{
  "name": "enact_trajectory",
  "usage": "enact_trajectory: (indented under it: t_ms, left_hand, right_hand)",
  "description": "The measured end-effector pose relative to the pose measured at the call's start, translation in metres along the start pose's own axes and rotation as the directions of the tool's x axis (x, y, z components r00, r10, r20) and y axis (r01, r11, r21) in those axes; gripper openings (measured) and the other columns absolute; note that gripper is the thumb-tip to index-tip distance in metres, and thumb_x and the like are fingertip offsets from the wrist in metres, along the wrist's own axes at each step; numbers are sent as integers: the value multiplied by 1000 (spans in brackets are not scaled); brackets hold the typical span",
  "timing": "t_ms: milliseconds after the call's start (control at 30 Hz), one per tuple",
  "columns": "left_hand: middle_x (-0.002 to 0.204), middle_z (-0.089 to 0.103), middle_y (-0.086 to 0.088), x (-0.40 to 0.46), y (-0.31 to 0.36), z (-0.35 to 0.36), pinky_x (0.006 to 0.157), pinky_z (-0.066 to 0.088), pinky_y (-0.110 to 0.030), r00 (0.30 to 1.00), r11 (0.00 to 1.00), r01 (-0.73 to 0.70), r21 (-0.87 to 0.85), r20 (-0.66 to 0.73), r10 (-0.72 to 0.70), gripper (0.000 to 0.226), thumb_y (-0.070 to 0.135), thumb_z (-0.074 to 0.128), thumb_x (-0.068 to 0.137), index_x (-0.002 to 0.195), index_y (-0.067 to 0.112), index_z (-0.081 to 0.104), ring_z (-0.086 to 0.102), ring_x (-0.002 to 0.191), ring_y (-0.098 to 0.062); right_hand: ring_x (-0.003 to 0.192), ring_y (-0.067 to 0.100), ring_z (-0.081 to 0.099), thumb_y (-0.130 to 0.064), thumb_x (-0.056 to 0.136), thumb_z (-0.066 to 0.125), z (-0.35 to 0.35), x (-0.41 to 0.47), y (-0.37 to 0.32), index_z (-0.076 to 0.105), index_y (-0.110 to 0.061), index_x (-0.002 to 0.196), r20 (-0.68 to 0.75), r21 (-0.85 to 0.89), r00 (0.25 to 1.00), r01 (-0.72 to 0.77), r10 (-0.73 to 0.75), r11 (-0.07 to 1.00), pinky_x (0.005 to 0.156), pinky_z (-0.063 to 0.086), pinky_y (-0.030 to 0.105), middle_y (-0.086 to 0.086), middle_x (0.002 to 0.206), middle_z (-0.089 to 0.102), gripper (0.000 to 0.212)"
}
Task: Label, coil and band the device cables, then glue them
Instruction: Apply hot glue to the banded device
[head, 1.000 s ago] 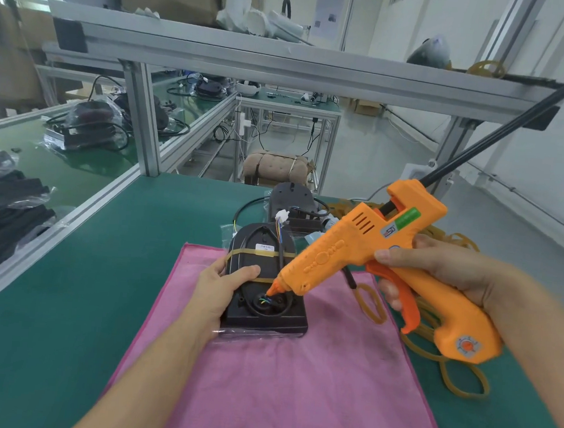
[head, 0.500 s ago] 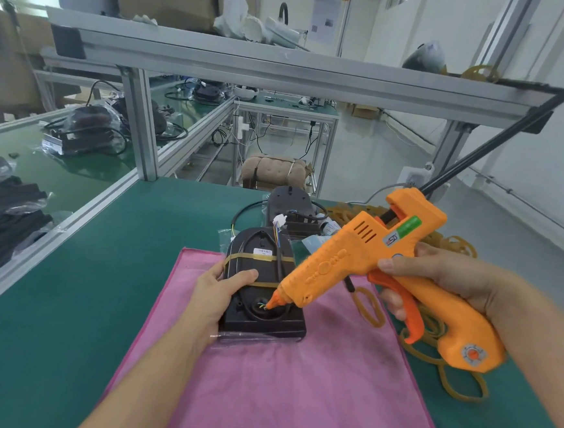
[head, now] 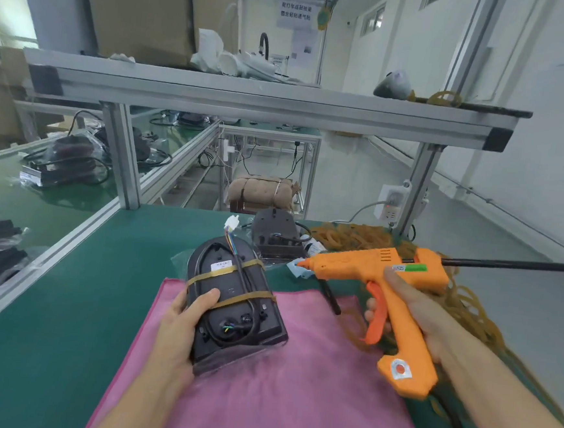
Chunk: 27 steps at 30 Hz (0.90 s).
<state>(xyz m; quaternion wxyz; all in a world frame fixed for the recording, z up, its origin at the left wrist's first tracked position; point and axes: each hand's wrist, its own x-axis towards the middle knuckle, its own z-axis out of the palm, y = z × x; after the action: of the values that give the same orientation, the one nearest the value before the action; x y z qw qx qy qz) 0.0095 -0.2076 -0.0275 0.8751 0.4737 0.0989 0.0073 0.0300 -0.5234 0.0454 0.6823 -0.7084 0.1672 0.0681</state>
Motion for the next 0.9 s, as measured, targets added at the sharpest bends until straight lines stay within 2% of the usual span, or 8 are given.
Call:
enact_trajectory:
  t_ms: [133,233,367,500,600,667,767,900]
  left_hand:
    - [98,73,-22,-3,12,10,63,60,-51,999,999,-10,42,40,9,39,16,71,70,108,11,66,72,73,-36]
    - [99,72,-24,-4,19,19,70,58,-57,998,997,-28,72,62,24,45,17,73,65,109,10,65,70,78,-40]
    - [98,72,-25,-4,25,22,64,60,-49,997,995,-54,84,64,49,51,16,75,62,111,9,64,71,74,-39]
    - [98,72,-25,-4,26,24,64,59,-50,997,994,-61,86,49,57,52,16,77,60,110,9,64,71,74,-39]
    - [93,73,-22,-4,26,26,60,59,-47,999,995,-54,80,13,53,50,15,76,60,109,8,64,71,70,-36]
    - [89,74,-21,-4,26,27,57,59,-46,998,995,-52,90,-12,54,44,13,76,64,107,10,66,71,66,-34]
    - [88,74,-21,-4,29,28,55,59,-44,998,996,-52,76,-42,55,32,9,74,73,104,12,68,71,63,-33]
    - [95,73,-21,-5,37,22,64,60,-45,994,994,-53,93,-88,62,31,11,74,76,107,14,69,71,71,-34]
  right_hand:
    - [44,2,63,-20,87,68,25,6,22,53,18,121,131,242,986,-128,98,962,40,45,10,-4,47,65,53]
    - [67,29,73,-47,70,74,27,7,32,65,5,114,113,89,966,-242,232,966,46,57,29,20,87,74,69]
    - [61,27,71,-61,79,65,24,19,35,70,1,92,-83,-295,979,-205,188,933,60,61,33,18,75,74,63]
    - [97,22,64,-55,96,39,28,14,31,64,-12,106,-208,-907,972,-148,-112,395,74,46,26,7,115,68,50]
    - [105,21,63,-52,93,44,53,-9,20,65,-23,104,-135,-991,898,-118,-418,66,70,40,28,-1,114,67,38]
    - [104,18,61,-64,90,43,75,-16,17,62,-26,113,-10,-959,889,121,-458,256,76,41,30,-5,111,65,48]
    - [99,-8,57,-76,79,50,119,-40,11,49,-53,123,285,-429,936,317,-207,846,84,42,18,-31,105,57,50]
    - [100,-3,63,-51,80,69,157,-30,23,54,-46,108,361,-107,907,269,-214,957,93,52,27,-23,107,65,32]
